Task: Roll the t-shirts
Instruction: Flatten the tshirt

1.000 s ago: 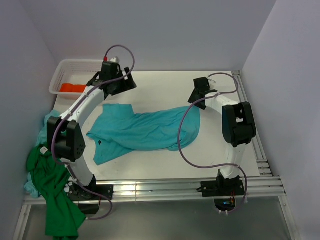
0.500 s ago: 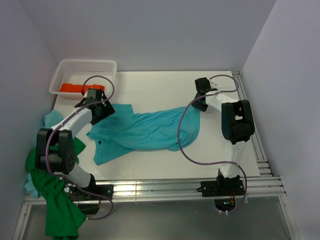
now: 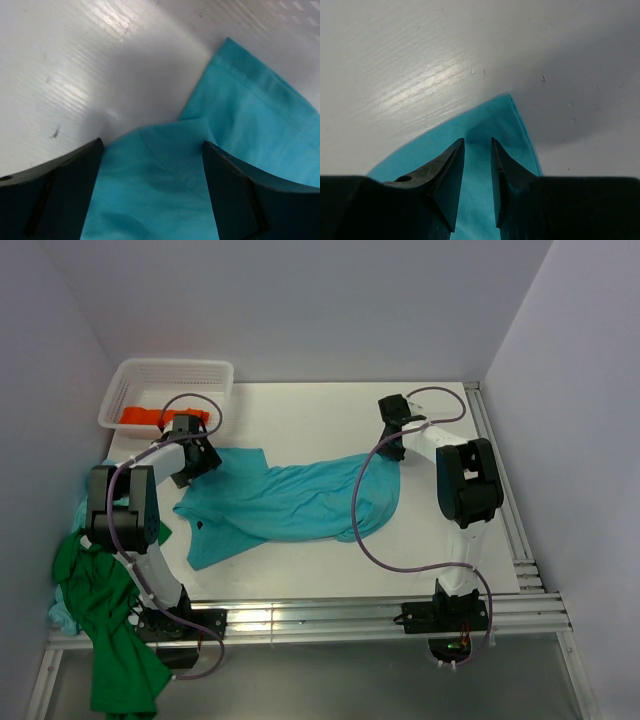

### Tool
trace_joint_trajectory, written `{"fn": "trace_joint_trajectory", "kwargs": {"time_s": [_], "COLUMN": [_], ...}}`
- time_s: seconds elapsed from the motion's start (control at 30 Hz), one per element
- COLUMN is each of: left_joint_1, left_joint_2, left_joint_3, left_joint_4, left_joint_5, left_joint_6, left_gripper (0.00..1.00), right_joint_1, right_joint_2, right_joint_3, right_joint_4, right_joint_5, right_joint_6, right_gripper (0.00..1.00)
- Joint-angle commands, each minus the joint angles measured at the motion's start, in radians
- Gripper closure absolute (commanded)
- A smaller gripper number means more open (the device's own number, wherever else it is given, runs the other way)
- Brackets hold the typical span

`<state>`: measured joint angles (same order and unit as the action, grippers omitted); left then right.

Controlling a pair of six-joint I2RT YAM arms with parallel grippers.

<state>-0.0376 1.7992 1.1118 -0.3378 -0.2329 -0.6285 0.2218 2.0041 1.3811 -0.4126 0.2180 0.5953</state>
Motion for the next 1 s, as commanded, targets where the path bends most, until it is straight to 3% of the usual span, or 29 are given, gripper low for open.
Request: {"fn": "trace_joint_trajectory", "kwargs": {"time_s": [0.0,0.1,0.23,0.33,0.47,0.57,0.6,0.63,0.73,0.8,0.9,0.97], "left_joint_1": [0.007,0.007,0.004,-0.011,-0.048,-0.087,-0.099,-0.105,-0.119,-0.131,-0.154,-0.166], "left_joint_2": [0.031,0.058,0.069,0.055,0.051,0.046,0.042,0.029,-0.009,-0.032,-0.076,-0.119], "left_joint_3": [0.045,0.048,0.039,0.028,0.039,0.054,0.054,0.051,0.042,0.043,0.059,0.059], "left_joint_4": [0.019,0.026,0.04,0.048,0.04,0.023,0.022,0.02,0.023,0.014,-0.003,-0.004], "left_joint_5": [0.0,0.012,0.03,0.026,-0.02,-0.051,-0.054,-0.062,-0.071,-0.094,-0.115,-0.117], "left_joint_6": [0.024,0.023,0.023,0.023,0.023,0.024,0.021,0.021,0.03,0.033,0.036,0.039], "left_gripper": [0.14,0.18,0.41,0.58,0.67,0.82,0.96,1.0,1.0,1.0,1.0,1.0], "right_joint_1": [-0.001,-0.001,0.005,0.01,0.03,0.062,0.071,0.077,0.083,0.083,0.083,0.082], "right_joint_2": [-0.019,-0.018,-0.039,-0.056,-0.025,0.008,0.016,0.021,0.006,-0.004,-0.017,-0.037], "right_joint_3": [0.001,-0.002,-0.02,-0.025,0.021,0.07,0.072,0.064,0.023,0.012,0.01,0.001], "right_joint_4": [0.0,-0.003,-0.005,-0.008,-0.049,-0.094,-0.097,-0.091,-0.068,-0.055,-0.066,-0.063], "right_joint_5": [0.023,0.014,0.026,0.038,0.067,0.09,0.09,0.086,0.077,0.064,0.063,0.061], "right_joint_6": [-0.019,-0.022,-0.025,-0.028,-0.035,-0.035,-0.031,-0.028,-0.02,-0.022,-0.029,-0.029], "right_gripper": [0.65,0.67,0.62,0.52,0.49,0.43,0.43,0.44,0.54,0.76,1.0,1.0]}}
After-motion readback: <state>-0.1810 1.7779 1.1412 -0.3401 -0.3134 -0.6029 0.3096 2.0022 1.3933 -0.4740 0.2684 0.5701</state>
